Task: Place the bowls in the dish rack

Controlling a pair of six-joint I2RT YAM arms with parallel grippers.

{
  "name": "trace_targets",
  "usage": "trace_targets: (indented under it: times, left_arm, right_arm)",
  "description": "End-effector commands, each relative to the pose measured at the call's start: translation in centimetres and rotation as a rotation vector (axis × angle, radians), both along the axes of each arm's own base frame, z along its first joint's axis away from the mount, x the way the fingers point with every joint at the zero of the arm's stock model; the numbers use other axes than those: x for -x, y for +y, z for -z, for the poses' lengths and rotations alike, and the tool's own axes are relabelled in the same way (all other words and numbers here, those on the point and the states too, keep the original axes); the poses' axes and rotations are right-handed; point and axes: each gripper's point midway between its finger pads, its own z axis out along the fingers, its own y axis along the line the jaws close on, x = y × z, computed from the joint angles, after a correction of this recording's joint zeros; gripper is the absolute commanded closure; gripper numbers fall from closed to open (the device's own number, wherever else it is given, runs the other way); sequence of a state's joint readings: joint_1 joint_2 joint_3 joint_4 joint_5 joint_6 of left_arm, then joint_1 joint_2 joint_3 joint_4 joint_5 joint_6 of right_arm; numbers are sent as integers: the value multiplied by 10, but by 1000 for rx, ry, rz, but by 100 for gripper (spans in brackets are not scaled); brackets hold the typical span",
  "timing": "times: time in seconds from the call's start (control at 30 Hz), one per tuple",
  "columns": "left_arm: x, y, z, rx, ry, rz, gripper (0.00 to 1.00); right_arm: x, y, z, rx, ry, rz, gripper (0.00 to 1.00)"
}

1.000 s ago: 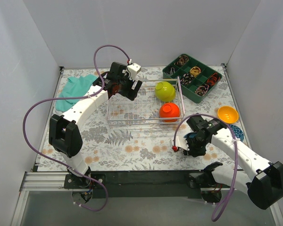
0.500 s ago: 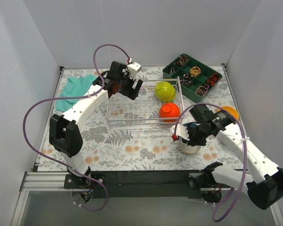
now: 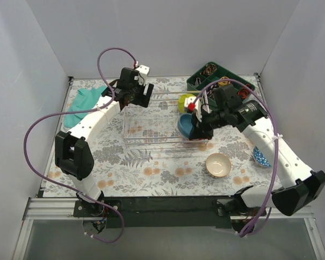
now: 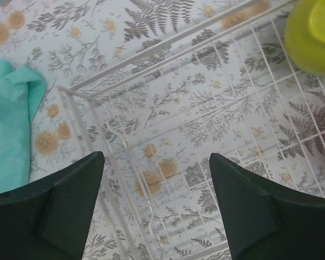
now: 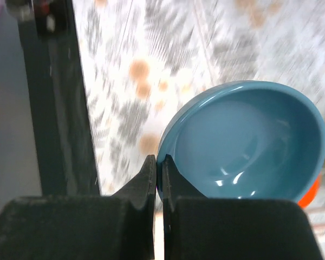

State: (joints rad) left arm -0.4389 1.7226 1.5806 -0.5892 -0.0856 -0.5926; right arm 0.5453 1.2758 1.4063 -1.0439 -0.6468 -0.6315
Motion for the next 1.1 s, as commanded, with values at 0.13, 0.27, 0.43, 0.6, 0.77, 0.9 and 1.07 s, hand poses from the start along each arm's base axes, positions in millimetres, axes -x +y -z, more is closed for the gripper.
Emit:
trace_targets:
  times: [0.13, 0.27, 0.43, 0.6, 0.77, 0.9, 1.07]
  left_arm:
    - [-14, 39, -36, 106, -78, -193, 40]
    - [-14, 43, -43, 134, -87, -215, 86]
    - [-15, 42, -49, 149, -92, -219, 100]
    - [-14, 35, -40, 159, -59, -192, 100]
    - [-11, 29, -29, 163, -20, -157, 100]
    - [-12, 26, -17, 153, 8, -144, 100]
    - [-15, 23, -10, 151, 26, -136, 100]
  right_arm:
    - [-67, 96, -116, -544, -81, -56, 99]
    - [-102, 123, -101, -618, 95, -8, 99]
    - [-144, 132, -96, -787, 282, 91, 99]
    - [-186, 142, -57, -793, 456, 213, 99]
    - [-225, 150, -24, -781, 515, 279, 99]
    - [-243, 154, -1, -770, 558, 348, 99]
    - [-253, 156, 33, -740, 631, 400, 99]
